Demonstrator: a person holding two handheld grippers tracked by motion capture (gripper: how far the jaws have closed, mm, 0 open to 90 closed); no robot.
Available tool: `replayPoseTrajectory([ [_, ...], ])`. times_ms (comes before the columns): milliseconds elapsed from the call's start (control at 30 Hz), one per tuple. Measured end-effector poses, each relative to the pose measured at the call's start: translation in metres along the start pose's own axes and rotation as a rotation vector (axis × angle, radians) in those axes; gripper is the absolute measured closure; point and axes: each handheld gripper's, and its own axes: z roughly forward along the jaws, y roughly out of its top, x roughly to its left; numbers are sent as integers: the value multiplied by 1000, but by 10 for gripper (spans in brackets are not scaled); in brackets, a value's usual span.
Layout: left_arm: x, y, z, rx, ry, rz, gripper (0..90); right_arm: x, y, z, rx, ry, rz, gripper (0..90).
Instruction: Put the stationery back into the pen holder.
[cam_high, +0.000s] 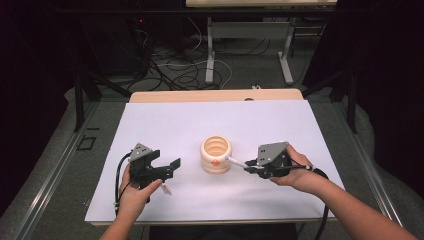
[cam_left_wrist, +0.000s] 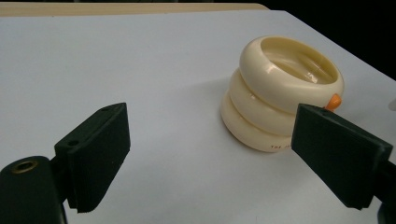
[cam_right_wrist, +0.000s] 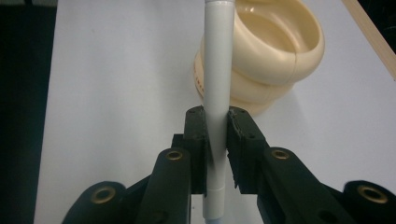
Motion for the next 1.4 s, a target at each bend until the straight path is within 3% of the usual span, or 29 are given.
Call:
replayPoseTrajectory([
  [467,1,-1,0,-2,5,-4,123,-3,13,-2,-173,-12,109,785],
  [867,-1,0,-1,-10,-6,-7,159,-5,20,3,-298,-56,200,785],
  [1167,-14,13,-9,-72,-99,-37,167,2,20,15,-388,-96,261,785],
  [1400,-31,23,-10,-100,-133,10,217,8,18,21,-432,-82,304,785],
])
